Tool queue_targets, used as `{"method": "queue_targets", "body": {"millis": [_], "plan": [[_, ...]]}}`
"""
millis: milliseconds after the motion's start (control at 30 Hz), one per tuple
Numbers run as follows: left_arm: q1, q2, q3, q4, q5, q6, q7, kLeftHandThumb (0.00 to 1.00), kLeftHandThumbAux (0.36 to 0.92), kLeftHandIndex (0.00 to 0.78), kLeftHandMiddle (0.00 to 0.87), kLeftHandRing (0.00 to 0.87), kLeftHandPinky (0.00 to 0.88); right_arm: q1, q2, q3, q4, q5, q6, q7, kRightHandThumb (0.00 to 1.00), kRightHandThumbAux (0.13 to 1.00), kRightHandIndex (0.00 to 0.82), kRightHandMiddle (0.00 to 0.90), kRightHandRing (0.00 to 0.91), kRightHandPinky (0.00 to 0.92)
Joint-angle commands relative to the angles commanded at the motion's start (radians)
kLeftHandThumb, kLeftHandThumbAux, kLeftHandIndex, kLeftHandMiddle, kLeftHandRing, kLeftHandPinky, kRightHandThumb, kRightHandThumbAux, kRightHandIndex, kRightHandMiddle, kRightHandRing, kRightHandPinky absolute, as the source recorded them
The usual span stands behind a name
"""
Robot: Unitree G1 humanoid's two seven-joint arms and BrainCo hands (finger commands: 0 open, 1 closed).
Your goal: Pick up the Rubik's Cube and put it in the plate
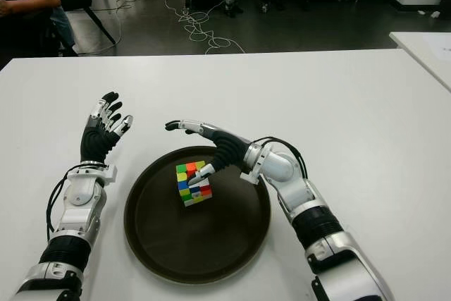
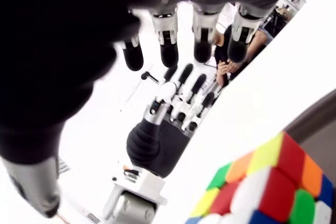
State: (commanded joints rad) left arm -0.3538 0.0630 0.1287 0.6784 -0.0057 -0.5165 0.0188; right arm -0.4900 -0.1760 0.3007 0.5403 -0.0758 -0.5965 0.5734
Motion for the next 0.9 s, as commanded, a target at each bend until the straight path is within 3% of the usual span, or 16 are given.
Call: {"method": "queue_targets", "body": {"millis": [300, 367, 433, 700, 833, 900], "plan": [[-0.001, 0.003, -0.003, 0.0, 0.006, 0.001, 0.0, 0.058, 0.717, 0.07, 0.106, 0.072, 0.041, 0.014, -0.025, -0.039, -0.092, 0.047, 0.036, 0.026, 0.0, 0.684, 0.017, 0.032, 0.028, 0.022], [-0.005, 0.005, -0.004, 0.004, 0.007, 0.001, -0.002, 0.06, 0.712, 0.07, 0.105, 0.071, 0.039, 0.029, -0.07, -0.087, -0.169, 0.101, 0.061, 0.047, 0.0, 0.681, 0.011, 0.025, 0.021, 0.018], [-0.007, 0.006, -0.003, 0.007, 0.007, 0.0, -0.002, 0.059, 0.711, 0.072, 0.107, 0.071, 0.037, 0.049, -0.093, -0.121, -0.233, 0.127, 0.081, 0.044, 0.0, 0.68, 0.008, 0.02, 0.013, 0.01], [-0.017, 0.002, 0.006, 0.017, -0.007, 0.0, -0.003, 0.062, 0.722, 0.076, 0.117, 0.084, 0.054, 0.107, -0.071, -0.192, -0.239, 0.115, 0.075, -0.077, 0.0, 0.701, 0.015, 0.027, 0.013, 0.006], [-0.02, 0.002, 0.008, 0.021, -0.01, 0.003, -0.006, 0.067, 0.717, 0.078, 0.119, 0.086, 0.052, 0.115, -0.007, -0.255, -0.081, 0.05, -0.006, -0.281, 0.0, 0.732, 0.054, 0.083, 0.067, 0.052], [-0.022, 0.003, 0.008, 0.023, -0.01, 0.003, -0.008, 0.068, 0.715, 0.08, 0.121, 0.087, 0.051, 0.074, -0.006, -0.285, 0.052, 0.009, -0.07, -0.384, 0.0, 0.757, 0.08, 0.115, 0.098, 0.075]]}}
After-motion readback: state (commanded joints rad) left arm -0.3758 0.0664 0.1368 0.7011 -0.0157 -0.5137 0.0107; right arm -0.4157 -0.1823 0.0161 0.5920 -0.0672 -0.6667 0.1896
